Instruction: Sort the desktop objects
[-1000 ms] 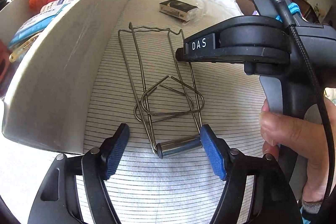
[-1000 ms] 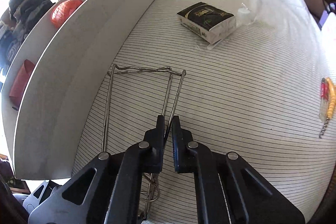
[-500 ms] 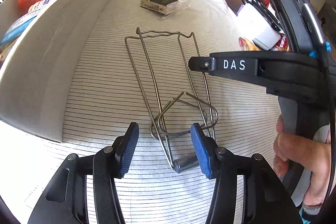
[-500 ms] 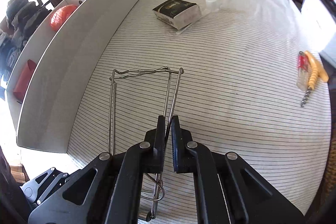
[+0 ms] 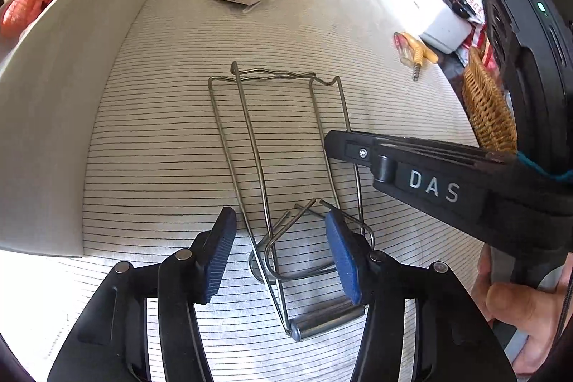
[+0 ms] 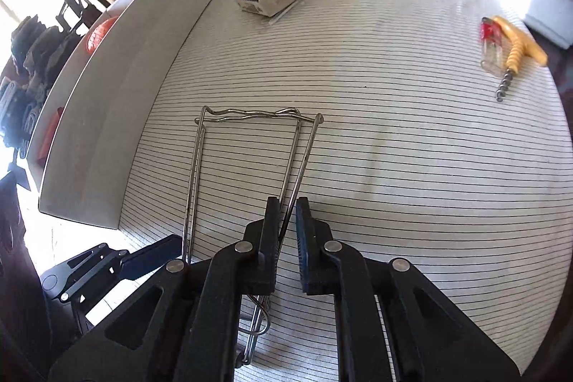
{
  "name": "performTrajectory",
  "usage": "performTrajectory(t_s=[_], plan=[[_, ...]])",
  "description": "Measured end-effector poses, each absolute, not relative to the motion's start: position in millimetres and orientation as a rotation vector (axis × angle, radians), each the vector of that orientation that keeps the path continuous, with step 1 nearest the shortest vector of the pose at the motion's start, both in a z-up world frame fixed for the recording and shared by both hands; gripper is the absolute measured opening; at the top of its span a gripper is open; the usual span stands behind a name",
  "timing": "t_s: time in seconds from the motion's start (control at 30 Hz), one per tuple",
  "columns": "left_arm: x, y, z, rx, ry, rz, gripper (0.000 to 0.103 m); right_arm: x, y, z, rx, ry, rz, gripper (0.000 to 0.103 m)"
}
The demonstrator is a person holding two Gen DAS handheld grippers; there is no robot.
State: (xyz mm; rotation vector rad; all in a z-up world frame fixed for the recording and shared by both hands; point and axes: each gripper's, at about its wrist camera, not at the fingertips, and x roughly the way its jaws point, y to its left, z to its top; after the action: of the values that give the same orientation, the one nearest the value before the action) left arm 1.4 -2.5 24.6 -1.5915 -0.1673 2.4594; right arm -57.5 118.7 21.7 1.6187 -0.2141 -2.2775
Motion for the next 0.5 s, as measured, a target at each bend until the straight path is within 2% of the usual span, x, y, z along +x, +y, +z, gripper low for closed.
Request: performTrajectory(t_s=[0.03,0.13,0.2,0.27,0.33,0.37,0.5], plan=[[2.5,0.6,24.5,-1.586,-0.127,2.464,0.052,-59.1,117.7,20.3,1.627,-0.223,-2.268,0.012],[4.3,-2.0,24.9,-1.581,-0.071,2.492,0.026,-62.0,110.6,20.3,1.621,-0.181,-2.257,0.013],[2.4,-11.8,24.6,-1.582,-0.145,2.471,0.026,-63.1,106.1,21.2,1.623,-0.14,-2.24,0.011],[2.0,-13.4,25.4,-1.584,-0.137,2.475,0.025,-62.1,107.6,20.6,1.625,-0.168,-2.213,0.006],[2.5,-15.0,26.3,-1.58,-0.16,2.473,0.025,-59.0,108.8,21.7,1.611,-0.187,-2.211,0.006],[3.4,-16.0,28.3,-1.57,-0.188,2.465,0.02,-57.5,108.7,22.9,1.608,-0.189,-2.214,0.006],[3.8,-12.7,39.8,-1.551,-0.196,2.46,0.019,-51.1,107.6,34.6,1.58,-0.198,-2.228,0.005]])
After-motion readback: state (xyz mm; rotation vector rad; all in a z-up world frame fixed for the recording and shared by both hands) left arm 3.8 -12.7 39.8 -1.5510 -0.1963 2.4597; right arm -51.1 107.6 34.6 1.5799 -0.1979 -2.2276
